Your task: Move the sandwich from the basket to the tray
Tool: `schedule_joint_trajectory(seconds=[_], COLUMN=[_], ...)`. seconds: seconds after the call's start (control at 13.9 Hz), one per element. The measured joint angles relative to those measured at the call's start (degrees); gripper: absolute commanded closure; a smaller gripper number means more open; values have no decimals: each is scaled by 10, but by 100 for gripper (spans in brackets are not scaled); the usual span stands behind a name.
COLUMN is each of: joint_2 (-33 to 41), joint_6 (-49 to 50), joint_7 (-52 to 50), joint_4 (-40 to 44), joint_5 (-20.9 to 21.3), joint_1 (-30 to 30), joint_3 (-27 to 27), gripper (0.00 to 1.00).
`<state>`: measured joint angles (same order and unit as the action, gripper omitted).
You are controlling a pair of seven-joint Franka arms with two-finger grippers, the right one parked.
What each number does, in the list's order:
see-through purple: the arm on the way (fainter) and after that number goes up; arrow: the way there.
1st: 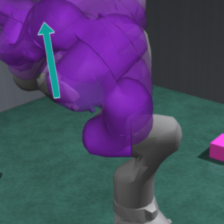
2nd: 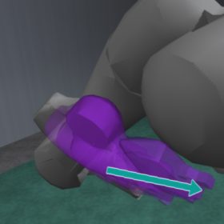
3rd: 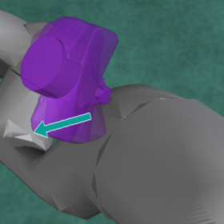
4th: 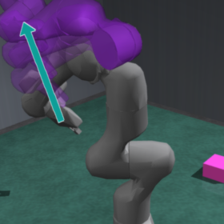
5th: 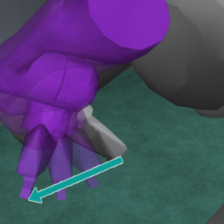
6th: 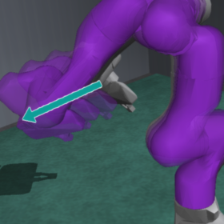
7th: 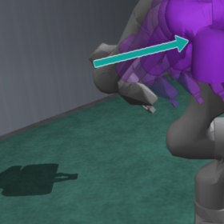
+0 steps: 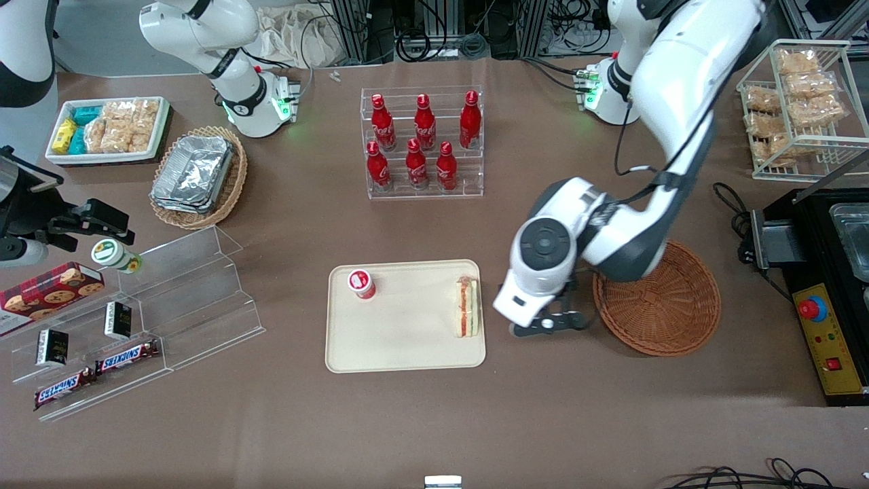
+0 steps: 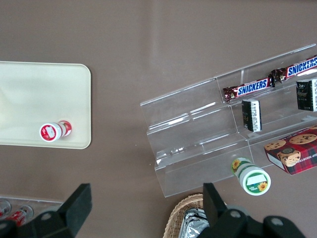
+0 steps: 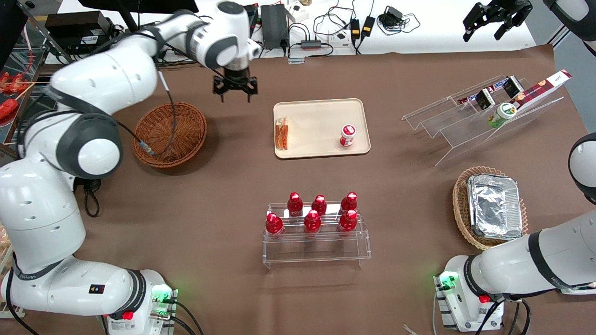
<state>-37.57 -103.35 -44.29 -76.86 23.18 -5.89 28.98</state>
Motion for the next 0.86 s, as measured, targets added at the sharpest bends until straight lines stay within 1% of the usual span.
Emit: schedule_joint_trajectory(seconds=[0.07, 0.22, 0.36, 0.5, 0.65, 0.86], joint_2=[19, 63, 109, 146, 176, 210], joint_6=[5, 11, 10, 10, 10, 10], joint_7=[24, 63, 101, 117, 124, 128], joint_4=[-3, -28, -72, -103, -124, -150], joint_5=[-20, -84, -119, -132, -138, -162], joint_1=[25, 81, 134, 168, 184, 205], joint_3=[0, 0, 1, 1, 2, 2], gripper=[3, 4, 5, 5, 5, 5])
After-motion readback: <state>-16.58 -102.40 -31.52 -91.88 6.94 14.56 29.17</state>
